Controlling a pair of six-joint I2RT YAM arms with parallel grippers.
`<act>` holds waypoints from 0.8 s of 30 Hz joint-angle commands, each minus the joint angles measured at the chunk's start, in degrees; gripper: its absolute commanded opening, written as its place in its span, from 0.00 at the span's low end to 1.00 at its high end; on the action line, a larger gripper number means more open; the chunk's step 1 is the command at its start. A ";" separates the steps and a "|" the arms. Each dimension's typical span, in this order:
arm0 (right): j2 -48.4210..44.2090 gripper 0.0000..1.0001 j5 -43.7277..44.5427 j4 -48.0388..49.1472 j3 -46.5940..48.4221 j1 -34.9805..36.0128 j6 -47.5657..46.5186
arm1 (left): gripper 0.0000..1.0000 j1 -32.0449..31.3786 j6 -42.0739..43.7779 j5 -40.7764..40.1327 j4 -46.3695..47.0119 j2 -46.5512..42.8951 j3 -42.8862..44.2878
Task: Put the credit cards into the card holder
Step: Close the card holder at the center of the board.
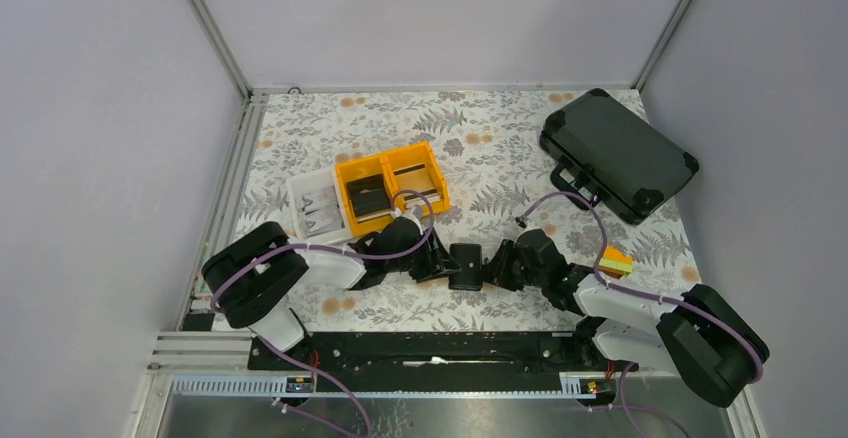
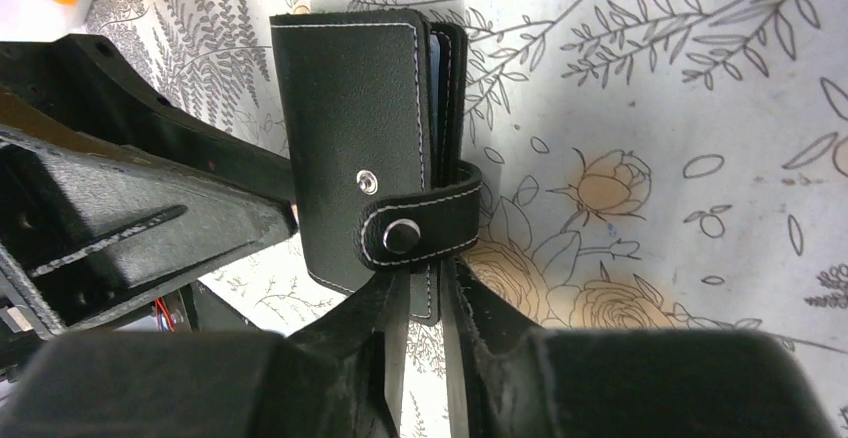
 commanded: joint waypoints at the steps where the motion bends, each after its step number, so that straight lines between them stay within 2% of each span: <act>1: 3.41 0.18 2.86 -1.02 0.01 0.62 -0.81 | 0.46 0.13 -0.59 1.66 4.68 2.26 0.15; 7: 6.15 0.10 3.15 0.88 -0.75 0.61 -0.81 | 0.45 0.15 0.15 2.46 13.24 1.78 -1.43; 20: 5.92 0.09 2.22 5.26 -3.02 0.60 0.97 | 0.41 0.09 -6.42 6.58 43.20 4.43 -8.42; 24: 4.74 0.09 1.66 5.95 -3.37 0.61 0.56 | 0.36 0.16 -5.96 6.88 40.34 5.35 -7.64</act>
